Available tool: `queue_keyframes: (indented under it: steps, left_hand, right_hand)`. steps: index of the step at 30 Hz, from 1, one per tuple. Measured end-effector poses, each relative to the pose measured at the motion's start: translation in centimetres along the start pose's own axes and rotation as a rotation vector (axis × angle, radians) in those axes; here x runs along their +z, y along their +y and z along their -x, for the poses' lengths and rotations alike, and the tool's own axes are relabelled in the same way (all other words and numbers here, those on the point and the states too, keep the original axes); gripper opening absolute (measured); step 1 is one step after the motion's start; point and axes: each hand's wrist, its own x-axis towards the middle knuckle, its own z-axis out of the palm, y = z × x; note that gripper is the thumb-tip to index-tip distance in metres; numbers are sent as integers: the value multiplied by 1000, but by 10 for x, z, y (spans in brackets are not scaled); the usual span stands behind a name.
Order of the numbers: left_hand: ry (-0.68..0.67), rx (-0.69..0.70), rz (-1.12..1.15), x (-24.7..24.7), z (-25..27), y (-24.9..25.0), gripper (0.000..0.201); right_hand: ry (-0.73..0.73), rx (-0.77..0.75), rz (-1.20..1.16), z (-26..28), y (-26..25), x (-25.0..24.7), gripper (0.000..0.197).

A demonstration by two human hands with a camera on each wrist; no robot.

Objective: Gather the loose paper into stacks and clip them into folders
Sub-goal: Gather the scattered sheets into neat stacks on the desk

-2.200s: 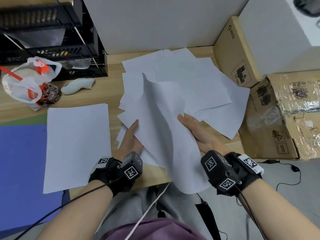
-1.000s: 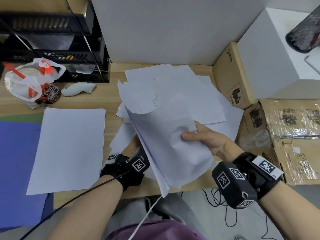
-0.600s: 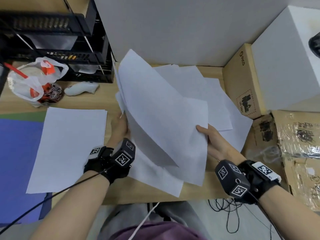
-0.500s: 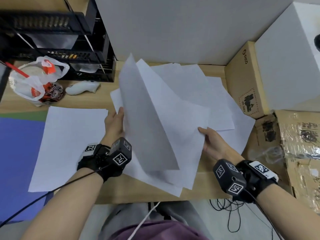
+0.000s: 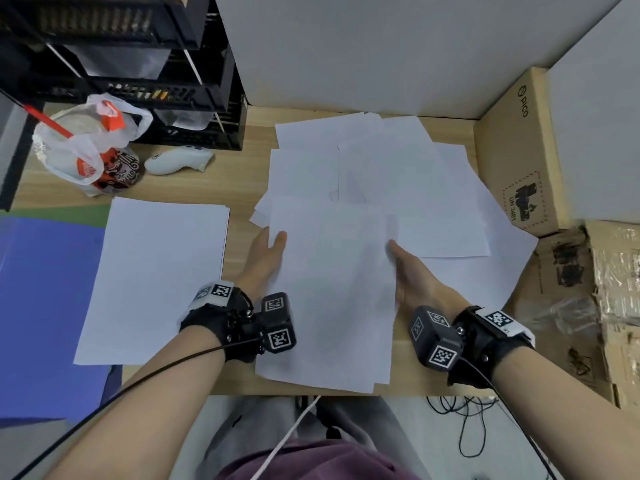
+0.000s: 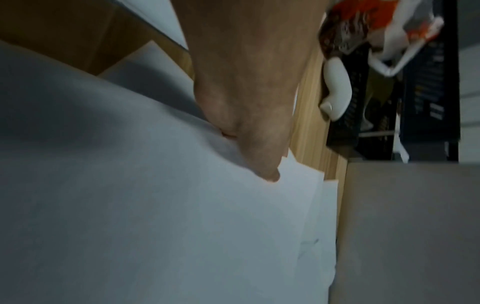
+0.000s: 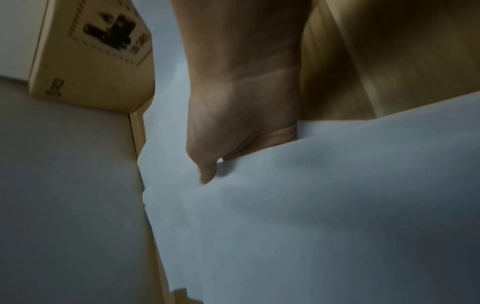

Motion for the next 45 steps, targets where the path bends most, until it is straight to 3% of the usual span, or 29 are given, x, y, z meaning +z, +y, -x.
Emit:
queue_keyframes:
  steps: [2,5,7,9,11,15,17,19,21,23,26,29,32,34,37,40,43,45]
  left_hand:
    - [-51,-15,-47,8,3,0,53]
    - [-97,18,11,10,10,1,52]
    - [-125,27,144,0,15,4,61]
    - [-243,14,252,-13,21,17,53]
    - [-301,124,226,-23,28,42,43]
    - [-110,460,291,-47,47,105,37]
    - [-104,544,278,-58,54,116,31]
    - [-166,524,196,-59,54,108,27]
    - [-202,387,95,-54,45,85,34]
    - [-145,233,-45,-56,26,47,44]
    - [-40,52,-340,-63,1,-14,78]
    - [83,61,-685,-46,6,-45,96]
    - [143,90,-825,-25,19,-54,105]
    - [136,90,-929,-16,20,-53,103]
    - [106,67,-810,-4,15,-50,92]
    - [57,65,-515,-5,10,-50,81]
    - [-4,28,-272,-13,20,-40,48]
    - [-125,76,-235,-22,32,-23,36]
  right_hand:
    - [-72,-76,181,1,2,10,36]
    - [-14,-259,532,6,0,13,33]
    - [-27,-339,565,16,-8,14,30]
    - [-73,-429,557,33,-23,21,28]
    - [-88,-556,540,55,-43,34,29]
    - [-168,-796,436,102,-75,57,31]
    - [-219,-837,403,110,-71,63,32]
    - [-146,-783,467,97,-53,63,30]
    - [54,-717,528,75,-30,51,22]
    - [259,-659,530,60,-8,29,18]
    - [472,-510,452,54,22,-15,13]
    - [577,-337,443,50,54,-56,15]
    - [636,-248,454,52,74,-76,4]
    - [614,-241,432,56,81,-82,21]
    - [566,-285,416,59,87,-81,9]
    - [510,-294,366,57,86,-79,23]
    - [501,-304,371,54,75,-72,13]
    - [502,-306,370,48,66,-63,12]
